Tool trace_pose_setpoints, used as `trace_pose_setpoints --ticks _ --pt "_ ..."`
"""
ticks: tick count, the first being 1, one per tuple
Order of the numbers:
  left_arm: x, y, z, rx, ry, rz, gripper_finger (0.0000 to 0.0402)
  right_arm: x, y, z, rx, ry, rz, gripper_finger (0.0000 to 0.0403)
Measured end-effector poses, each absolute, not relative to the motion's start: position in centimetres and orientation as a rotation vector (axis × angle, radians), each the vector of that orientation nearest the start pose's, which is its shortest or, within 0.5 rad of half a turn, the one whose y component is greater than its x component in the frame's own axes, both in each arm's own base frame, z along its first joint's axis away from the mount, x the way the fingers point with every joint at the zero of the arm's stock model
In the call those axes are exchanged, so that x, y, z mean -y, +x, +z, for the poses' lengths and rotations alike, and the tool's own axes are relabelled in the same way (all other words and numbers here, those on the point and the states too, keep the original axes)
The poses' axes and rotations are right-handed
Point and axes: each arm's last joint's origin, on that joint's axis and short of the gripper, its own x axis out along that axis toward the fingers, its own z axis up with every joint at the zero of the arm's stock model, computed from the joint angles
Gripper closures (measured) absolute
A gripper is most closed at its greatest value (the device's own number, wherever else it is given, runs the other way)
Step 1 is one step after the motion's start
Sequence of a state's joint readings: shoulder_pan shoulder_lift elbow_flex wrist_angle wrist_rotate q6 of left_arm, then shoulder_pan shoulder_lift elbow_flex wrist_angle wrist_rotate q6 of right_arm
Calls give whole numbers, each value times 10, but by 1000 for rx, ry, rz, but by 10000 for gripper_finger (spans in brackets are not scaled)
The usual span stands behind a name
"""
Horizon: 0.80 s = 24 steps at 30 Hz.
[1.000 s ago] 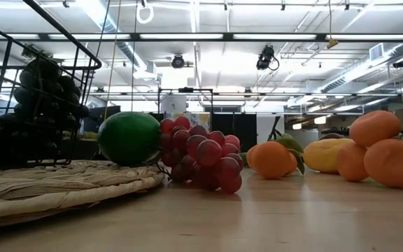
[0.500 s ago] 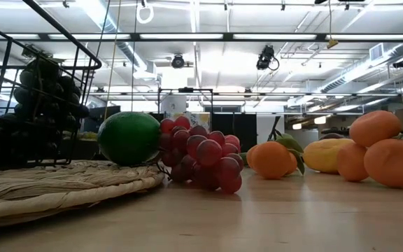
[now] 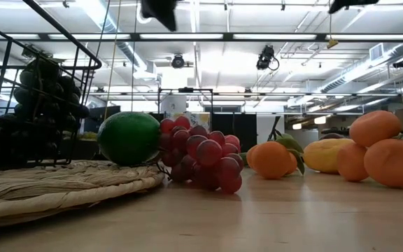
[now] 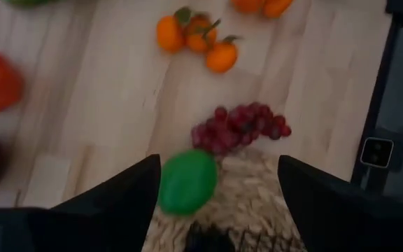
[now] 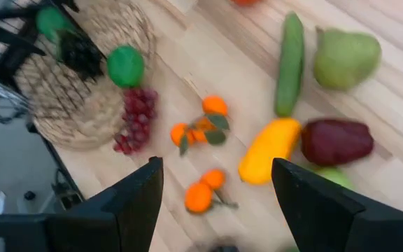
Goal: Build produce basket
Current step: Put the top tangerine into the black wire basket
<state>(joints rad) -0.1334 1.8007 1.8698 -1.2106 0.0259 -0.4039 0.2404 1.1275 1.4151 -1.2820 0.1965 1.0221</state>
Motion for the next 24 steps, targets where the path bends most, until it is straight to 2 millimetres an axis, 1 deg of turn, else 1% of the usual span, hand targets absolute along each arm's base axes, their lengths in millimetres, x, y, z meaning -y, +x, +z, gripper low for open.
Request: trace_pose_setpoints --ticks 3,7,10,13,18,24 --pt "51 372 341 -1105 -284 66 109 -41 167 386 -938 731 -458 133" --pt "48 399 330 -987 -331 66 109 -50 161 384 -977 745 -458 133" --pt "48 419 315 -937 -339 60 109 -57 158 385 -971 762 -445 133" --pt "51 436 292 -954 -291 37 109 -63 154 386 -956 777 -438 133" --pt "54 451 248 -1061 -183 4 109 -69 149 388 -957 794 -419 133" --pt "55 464 220 -1085 -163 29 109 -72 146 388 -929 793 -443 133"
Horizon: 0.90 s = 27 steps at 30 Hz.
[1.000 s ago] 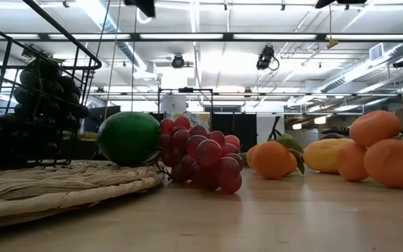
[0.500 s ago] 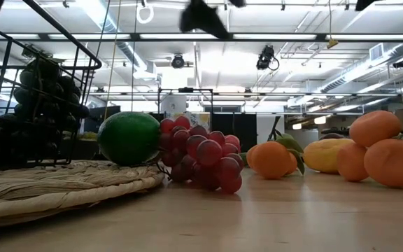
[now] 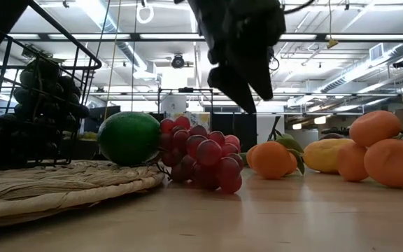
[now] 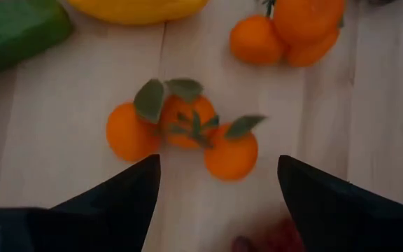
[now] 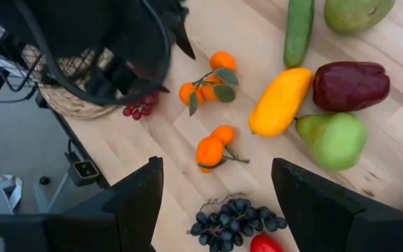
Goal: Build produce basket
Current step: Put the top tangerine into the black wire basket
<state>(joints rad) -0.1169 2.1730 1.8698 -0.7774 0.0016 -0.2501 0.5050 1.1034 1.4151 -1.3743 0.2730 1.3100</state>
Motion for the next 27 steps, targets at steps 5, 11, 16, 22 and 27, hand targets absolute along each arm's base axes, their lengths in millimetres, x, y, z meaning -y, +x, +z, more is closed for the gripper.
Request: trace_pose_setpoints --ticks 5,11,16,22,27 --pt "56 471 214 -1039 -163 26 109 -73 145 388 -915 796 -456 133" --pt "54 478 218 -952 -129 67 109 -74 144 388 -915 798 -459 133" --pt "53 480 209 -978 -87 51 109 -74 144 388 -914 801 -462 133" --pt "57 482 191 -1025 -81 51 109 -73 144 388 -903 793 -474 133" --pt "57 482 186 -1046 -79 74 115 -72 144 388 -880 796 -495 133"
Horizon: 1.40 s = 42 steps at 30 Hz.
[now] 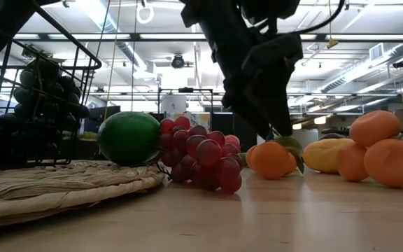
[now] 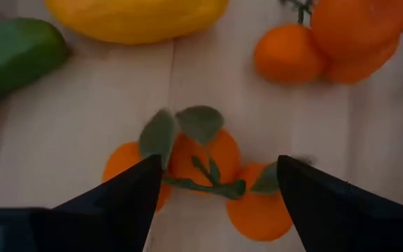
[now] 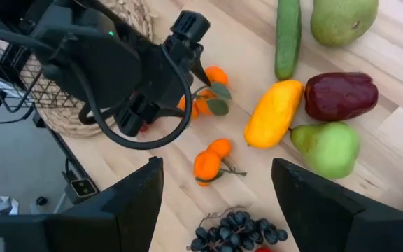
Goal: Build produce basket
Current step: Put the top tangerine into the black wire basket
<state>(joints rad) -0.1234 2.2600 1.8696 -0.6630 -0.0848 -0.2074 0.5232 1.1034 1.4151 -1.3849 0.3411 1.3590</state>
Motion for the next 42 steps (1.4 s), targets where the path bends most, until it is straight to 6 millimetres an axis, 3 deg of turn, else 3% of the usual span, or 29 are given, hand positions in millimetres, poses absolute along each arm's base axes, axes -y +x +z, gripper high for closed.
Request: trace_pose_setpoints --ticks 5,13,15,21,30,33,37,42 --pt "54 479 185 -1070 -73 111 174 -72 145 388 -878 796 -498 133" --pt "51 473 182 -1141 -81 110 374 -72 145 388 -874 801 -503 133" --pt "49 474 182 -1142 -100 113 390 -72 145 388 -873 800 -504 133" --pt "44 471 191 -1161 -127 117 397 -72 144 388 -874 798 -504 133" --pt "42 473 274 -1073 -83 63 399 -71 144 388 -860 777 -519 133" --pt "42 473 289 -1034 -83 53 392 -71 144 388 -862 770 -518 133" --pt "36 472 283 -1069 -109 33 351 -71 144 388 -865 766 -519 133" --pt "30 471 251 -1159 -222 -10 244 -70 144 387 -867 755 -516 133"
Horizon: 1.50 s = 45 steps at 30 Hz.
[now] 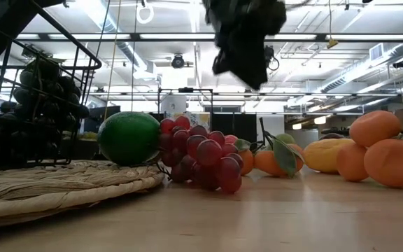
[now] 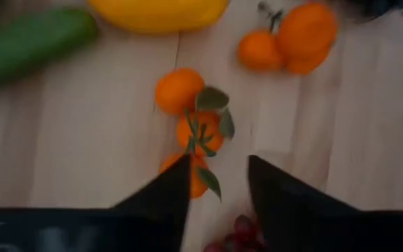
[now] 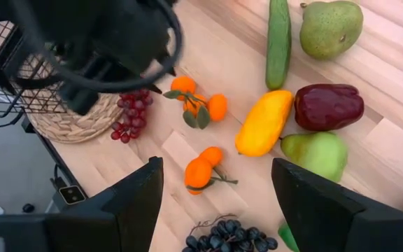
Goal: Build produce basket
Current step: Put the top tangerine into the black wire basket
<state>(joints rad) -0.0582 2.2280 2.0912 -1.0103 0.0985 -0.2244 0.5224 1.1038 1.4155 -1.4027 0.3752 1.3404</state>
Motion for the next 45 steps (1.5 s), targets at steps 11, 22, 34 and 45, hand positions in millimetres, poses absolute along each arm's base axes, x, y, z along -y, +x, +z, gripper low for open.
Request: trace_pose_setpoints --ticks 11,22,34,45 --pt "36 469 201 -1182 -233 -11 68 -70 143 387 -870 750 -520 133" --pt "35 472 187 -1150 -225 17 101 -70 143 387 -857 771 -537 133" --pt "32 485 185 -1032 -217 68 163 -70 143 387 -842 783 -552 133" --pt "33 488 171 -1058 -281 89 290 -70 143 387 -863 790 -541 133"
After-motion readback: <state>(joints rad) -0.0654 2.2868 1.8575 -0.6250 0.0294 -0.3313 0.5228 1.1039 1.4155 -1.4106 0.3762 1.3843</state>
